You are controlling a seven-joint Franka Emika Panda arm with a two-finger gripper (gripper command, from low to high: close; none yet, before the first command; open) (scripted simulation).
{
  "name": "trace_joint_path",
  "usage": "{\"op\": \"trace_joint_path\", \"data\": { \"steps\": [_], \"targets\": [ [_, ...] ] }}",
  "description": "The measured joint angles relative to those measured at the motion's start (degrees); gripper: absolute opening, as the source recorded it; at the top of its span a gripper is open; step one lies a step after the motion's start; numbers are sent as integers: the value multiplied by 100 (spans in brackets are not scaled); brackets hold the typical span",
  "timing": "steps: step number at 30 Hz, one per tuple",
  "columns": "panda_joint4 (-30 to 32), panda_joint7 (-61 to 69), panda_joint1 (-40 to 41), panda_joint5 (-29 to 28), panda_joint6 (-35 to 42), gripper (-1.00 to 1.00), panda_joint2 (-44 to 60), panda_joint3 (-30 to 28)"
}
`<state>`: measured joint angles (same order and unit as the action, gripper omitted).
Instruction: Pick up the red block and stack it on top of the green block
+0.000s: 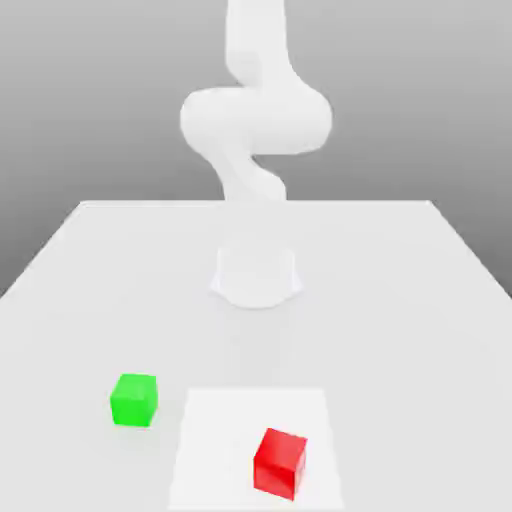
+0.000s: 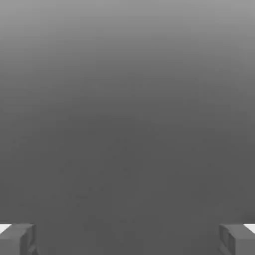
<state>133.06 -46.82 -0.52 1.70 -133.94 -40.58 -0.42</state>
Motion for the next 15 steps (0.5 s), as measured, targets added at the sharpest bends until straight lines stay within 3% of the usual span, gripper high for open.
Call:
{"op": "trace_joint_path", "data": {
  "steps": [15],
  "targets": [
    [771, -962, -151, 515, -1300, 0, 3163, 142]
  ]
}}
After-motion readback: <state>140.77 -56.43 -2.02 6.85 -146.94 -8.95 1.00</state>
